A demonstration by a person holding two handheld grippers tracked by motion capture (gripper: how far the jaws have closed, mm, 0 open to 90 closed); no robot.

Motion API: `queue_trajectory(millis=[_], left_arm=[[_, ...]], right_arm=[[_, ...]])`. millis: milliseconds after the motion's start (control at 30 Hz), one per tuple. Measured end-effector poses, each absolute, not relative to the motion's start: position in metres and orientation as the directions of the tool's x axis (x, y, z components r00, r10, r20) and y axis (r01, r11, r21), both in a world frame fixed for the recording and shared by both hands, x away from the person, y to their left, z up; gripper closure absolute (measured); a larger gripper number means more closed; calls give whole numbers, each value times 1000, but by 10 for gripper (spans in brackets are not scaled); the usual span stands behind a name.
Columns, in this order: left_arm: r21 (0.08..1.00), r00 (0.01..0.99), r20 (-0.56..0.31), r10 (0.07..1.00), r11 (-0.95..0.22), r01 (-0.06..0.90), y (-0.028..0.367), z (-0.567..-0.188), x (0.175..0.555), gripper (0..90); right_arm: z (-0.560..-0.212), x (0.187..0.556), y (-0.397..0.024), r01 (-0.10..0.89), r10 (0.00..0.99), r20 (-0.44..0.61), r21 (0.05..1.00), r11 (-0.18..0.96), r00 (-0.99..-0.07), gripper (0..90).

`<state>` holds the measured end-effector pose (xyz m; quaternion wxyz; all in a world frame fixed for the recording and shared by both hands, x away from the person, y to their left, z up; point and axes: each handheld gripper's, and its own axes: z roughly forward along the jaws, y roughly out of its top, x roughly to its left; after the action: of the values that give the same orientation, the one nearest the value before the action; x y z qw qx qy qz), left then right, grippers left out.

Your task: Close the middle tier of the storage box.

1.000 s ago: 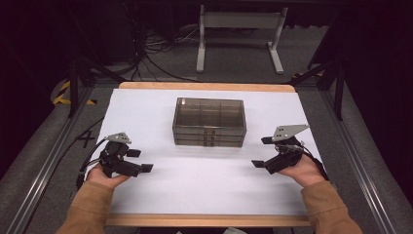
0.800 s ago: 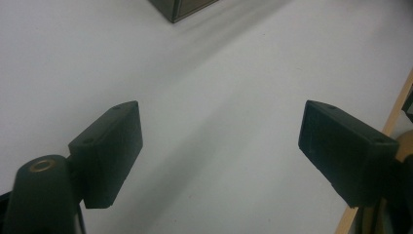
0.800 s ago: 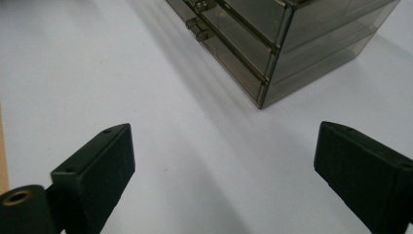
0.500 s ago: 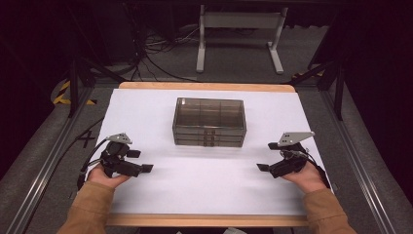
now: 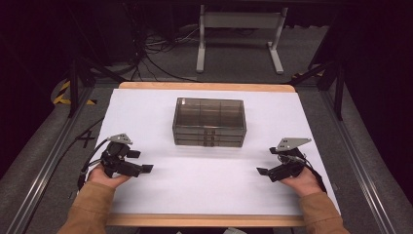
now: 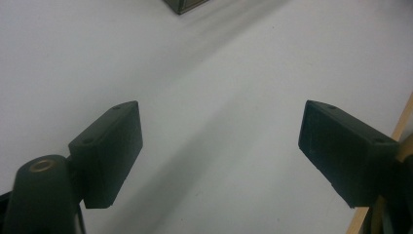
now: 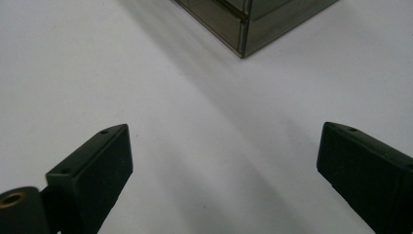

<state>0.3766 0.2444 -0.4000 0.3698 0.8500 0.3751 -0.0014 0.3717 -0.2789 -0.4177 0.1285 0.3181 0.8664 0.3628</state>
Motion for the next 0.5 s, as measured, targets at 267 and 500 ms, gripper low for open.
queue_trajectory(millis=[267,500], left_arm=[[625,717,-278,640,-447,641,244,-402,377,165],[619,715,-273,643,-452,643,245,-405,378,164]], right_arm=[[-430,371,-277,468,660,-6,701,538,-751,52],[-441,373,-278,476,676,-13,700,532,-736,43]])
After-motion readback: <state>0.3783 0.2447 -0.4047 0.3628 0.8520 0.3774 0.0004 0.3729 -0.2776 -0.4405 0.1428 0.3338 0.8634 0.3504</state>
